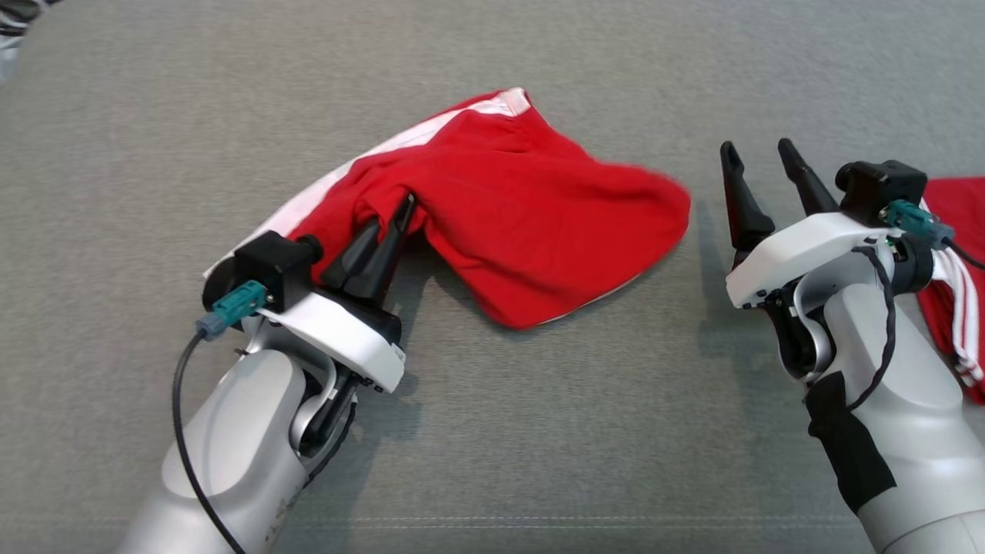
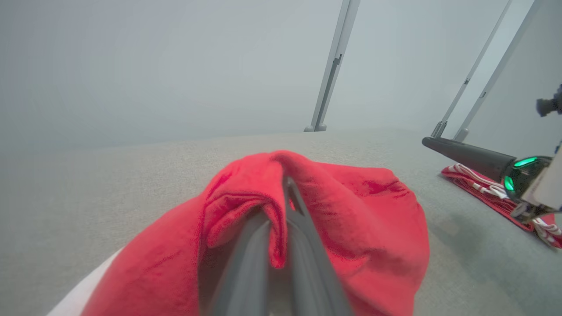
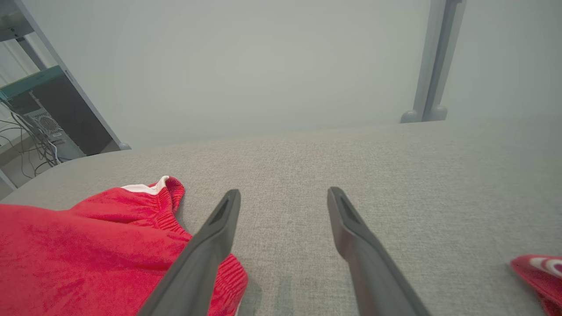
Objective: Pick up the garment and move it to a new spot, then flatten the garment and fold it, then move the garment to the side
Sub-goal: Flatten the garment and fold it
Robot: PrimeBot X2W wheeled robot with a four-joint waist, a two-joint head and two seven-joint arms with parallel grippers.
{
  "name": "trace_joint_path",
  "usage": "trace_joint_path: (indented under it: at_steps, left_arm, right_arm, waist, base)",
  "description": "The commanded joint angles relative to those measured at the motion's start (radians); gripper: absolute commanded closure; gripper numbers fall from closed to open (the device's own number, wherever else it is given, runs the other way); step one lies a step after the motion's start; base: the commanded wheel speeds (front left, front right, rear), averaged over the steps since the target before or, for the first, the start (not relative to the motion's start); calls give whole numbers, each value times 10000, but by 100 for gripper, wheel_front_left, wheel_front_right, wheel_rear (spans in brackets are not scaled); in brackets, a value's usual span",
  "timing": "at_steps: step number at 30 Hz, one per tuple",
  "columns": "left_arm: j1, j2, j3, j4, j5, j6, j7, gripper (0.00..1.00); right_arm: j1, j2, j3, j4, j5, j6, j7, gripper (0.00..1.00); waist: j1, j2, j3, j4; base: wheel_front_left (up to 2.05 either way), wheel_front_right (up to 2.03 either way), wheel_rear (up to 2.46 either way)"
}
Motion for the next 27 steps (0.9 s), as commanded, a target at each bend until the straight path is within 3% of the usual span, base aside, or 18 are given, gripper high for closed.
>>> trace_joint_path:
  at_steps: [1, 4, 6, 12, 13, 14, 20, 22, 27]
  left_arm:
    - [-104, 331, 463, -550, -47, -69, -59, 100]
    - [-144, 555, 443, -868, -132, -69, -4, 100]
    - [-384, 878, 219, -775, -290, -70, 598, 100]
    - [-1186, 1677, 175, 291, -129, -22, 1600, 100]
    - [-1284, 1733, 207, 549, -102, 21, 1594, 74]
    - [-1342, 1781, 170, 840, -9, 77, 1591, 0]
    - [-1258, 1395, 206, 2309, -6, 470, 1009, 0]
    - [-1057, 1032, 155, 2925, -59, 507, 559, 0]
    - [-835, 673, 147, 3354, -178, 413, 205, 0]
  right_arm:
    - [221, 146, 181, -266, -64, 2, -27, 0]
    - [377, 171, 342, -228, 34, 2, 38, 0]
    - [461, 202, 557, -224, 122, 2, 110, 0]
    - [549, 297, 1508, -390, 341, 2, 305, 0]
    - [577, 306, 1678, -423, 396, 2, 331, 0]
    - [614, 311, 1879, -450, 423, 2, 375, 0]
    - [1127, -70, 3403, -982, 829, 2, 653, 0]
    - [1464, -813, 4351, -1724, 1365, 2, 783, 0]
    - [1536, -1623, 5321, -2636, 2022, 2, 932, 0]
  waist:
    - [0, 0, -296, 480]
    - [0, 0, -482, 918]
    - [0, 0, -534, 1200]
    - [0, 0, -378, 1001]
    - [0, 0, -342, 916]
    - [0, 0, -313, 829]
    - [0, 0, -268, 644]
    - [0, 0, -291, 792]
    - [0, 0, -290, 1051]
  base:
    - [0, 0, 0]
    - [0, 0, 0]
    - [0, 0, 0]
    - [0, 0, 0]
    - [0, 0, 0]
    - [0, 0, 0]
    - [0, 0, 0]
    - [0, 0, 0]
    - [0, 0, 0]
